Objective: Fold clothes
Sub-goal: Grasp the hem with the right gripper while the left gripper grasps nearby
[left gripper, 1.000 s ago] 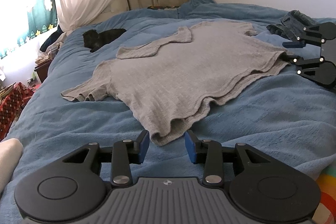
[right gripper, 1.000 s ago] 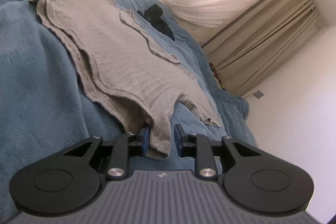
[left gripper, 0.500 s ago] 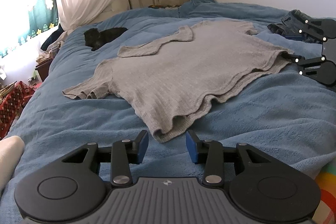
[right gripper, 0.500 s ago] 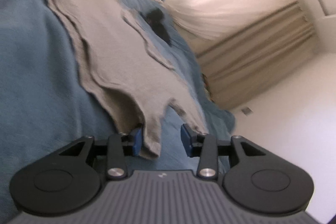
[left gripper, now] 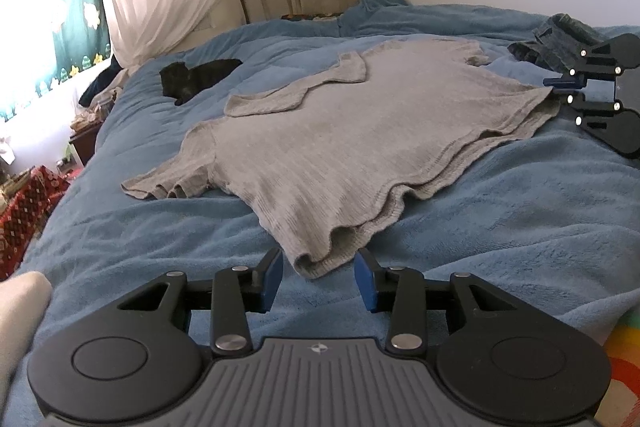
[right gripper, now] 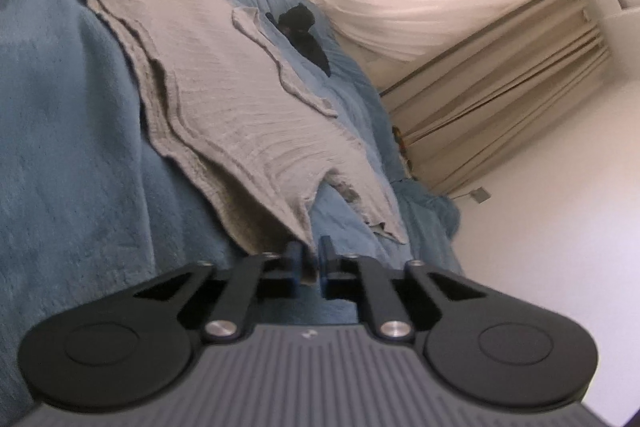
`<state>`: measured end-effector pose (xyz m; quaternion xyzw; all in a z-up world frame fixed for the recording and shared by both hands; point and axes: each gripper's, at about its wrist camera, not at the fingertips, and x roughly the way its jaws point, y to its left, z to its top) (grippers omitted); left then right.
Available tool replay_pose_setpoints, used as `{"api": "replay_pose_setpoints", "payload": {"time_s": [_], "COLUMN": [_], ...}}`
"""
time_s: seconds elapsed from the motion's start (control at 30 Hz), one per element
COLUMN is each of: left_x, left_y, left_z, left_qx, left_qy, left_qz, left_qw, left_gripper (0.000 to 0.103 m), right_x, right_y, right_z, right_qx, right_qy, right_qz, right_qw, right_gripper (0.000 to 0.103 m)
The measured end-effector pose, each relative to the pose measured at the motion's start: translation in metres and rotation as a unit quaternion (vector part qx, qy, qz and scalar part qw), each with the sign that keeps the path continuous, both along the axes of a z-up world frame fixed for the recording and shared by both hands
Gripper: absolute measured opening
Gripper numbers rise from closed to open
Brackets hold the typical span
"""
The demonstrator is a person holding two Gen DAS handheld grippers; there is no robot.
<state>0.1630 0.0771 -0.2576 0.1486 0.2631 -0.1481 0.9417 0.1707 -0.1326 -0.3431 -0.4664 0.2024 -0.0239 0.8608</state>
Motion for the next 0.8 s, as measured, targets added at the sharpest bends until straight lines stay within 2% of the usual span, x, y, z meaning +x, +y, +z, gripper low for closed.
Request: {"api": "replay_pose_setpoints", "payload": {"time_s": [0.17, 0.23, 0.3, 0.37, 0.43, 0.5, 0.63, 0.8], "left_x": [0.003, 0.005, 0.008, 0.012, 0.017, 0.020, 0.013, 0.007], "left_y": [-0.008, -0.014, -0.019, -0.017, -0.011, -0.009, -0.017, -0.024], "left_z": [-0.002, -0.005, -0.009, -0.010, -0.010, -0.013, -0.020, -0.027], "left_qx": [0.039, 0.084, 0.127, 0.127, 0.100, 0.091, 0.123, 0.186], "left_qy": [-0.012, -0.021, -0.029, -0.020, -0.006, 0.005, -0.011, -0.035], "left_qz": [-0.003, -0.003, 0.001, 0.012, 0.031, 0.038, 0.014, -0.021], "left_qw": [0.9992, 0.9962, 0.9915, 0.9916, 0.9945, 0.9951, 0.9922, 0.9817], "left_gripper": [0.038, 0.038, 0.032, 0.023, 0.018, 0.017, 0.017, 0.018], "right_x": [0.000, -0.006, -0.014, -0.015, -0.012, -0.010, -0.003, -0.002], "right_y": [-0.007, -0.007, -0.006, -0.005, -0.005, -0.003, -0.002, -0.001], "right_z": [0.016, 0.017, 0.016, 0.015, 0.013, 0.010, 0.006, 0.005], "right_qx": [0.069, 0.071, 0.071, 0.070, 0.066, 0.061, 0.061, 0.063], "right_qy": [0.006, 0.006, 0.009, 0.012, 0.016, 0.019, 0.021, 0.021], "right_qz": [-0.016, -0.020, -0.022, -0.022, -0.019, -0.016, -0.014, -0.017], "right_qw": [0.997, 0.997, 0.997, 0.997, 0.997, 0.998, 0.998, 0.998], "right_gripper": [0.003, 0.004, 0.004, 0.004, 0.004, 0.004, 0.004, 0.004]}}
